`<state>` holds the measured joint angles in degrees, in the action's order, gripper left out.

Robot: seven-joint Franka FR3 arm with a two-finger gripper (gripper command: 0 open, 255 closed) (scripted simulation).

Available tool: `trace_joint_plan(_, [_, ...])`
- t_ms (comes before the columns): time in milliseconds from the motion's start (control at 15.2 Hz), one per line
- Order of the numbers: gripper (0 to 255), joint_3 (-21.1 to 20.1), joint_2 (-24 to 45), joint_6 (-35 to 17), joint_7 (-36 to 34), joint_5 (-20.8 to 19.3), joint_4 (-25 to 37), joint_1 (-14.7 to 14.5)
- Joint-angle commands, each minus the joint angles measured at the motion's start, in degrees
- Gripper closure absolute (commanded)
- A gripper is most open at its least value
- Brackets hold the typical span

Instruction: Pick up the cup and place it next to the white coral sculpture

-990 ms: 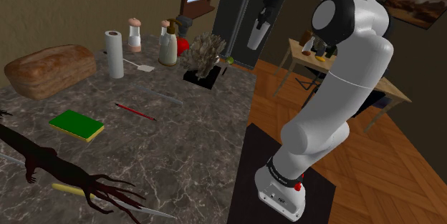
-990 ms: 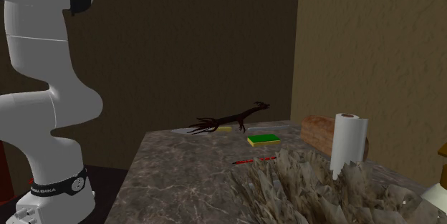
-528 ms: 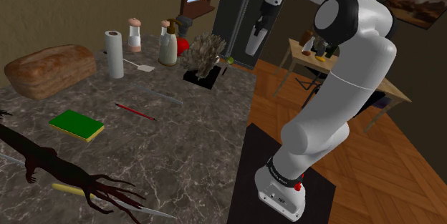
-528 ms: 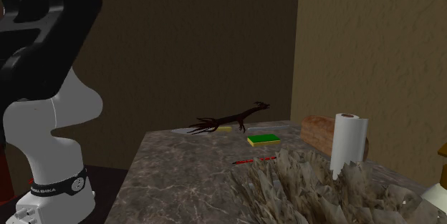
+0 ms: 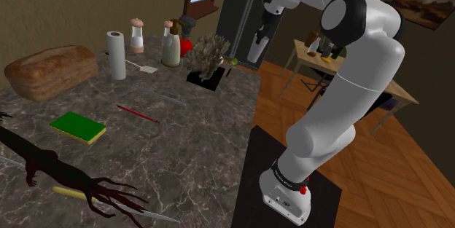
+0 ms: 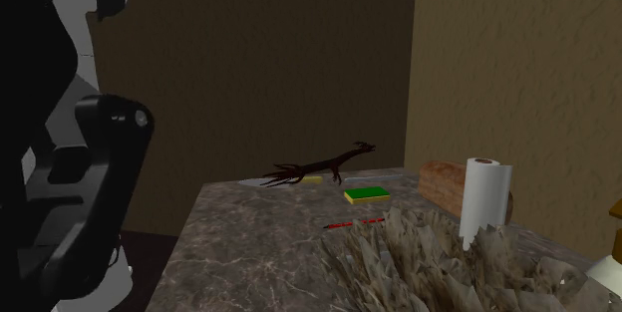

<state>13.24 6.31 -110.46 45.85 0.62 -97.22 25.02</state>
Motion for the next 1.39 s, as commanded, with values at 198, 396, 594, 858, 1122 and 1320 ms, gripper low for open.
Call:
trace_joint_plan(198, [255, 0.0, 0.5, -3.8, 0.1, 0.1, -3.2, 0.0])
trace_joint_plan(396, [255, 0.0, 0.9, -6.0, 0.1, 0.2, -5.1, 0.0])
trace_joint_plan(594, [255, -0.1, 1.3, -8.2, 0.1, 0.3, -6.9, 0.0])
trace_joint_plan(858, [255, -0.1, 2.0, -11.1, 0.3, 0.6, -9.1, 0.1])
trace_joint_plan(1122, [255, -0.1, 2.9, -14.0, 0.4, 0.8, -11.1, 0.1])
trace_joint_plan(1320, [255, -0.2, 3.7, -16.1, 0.6, 1.1, -12.4, 0.2])
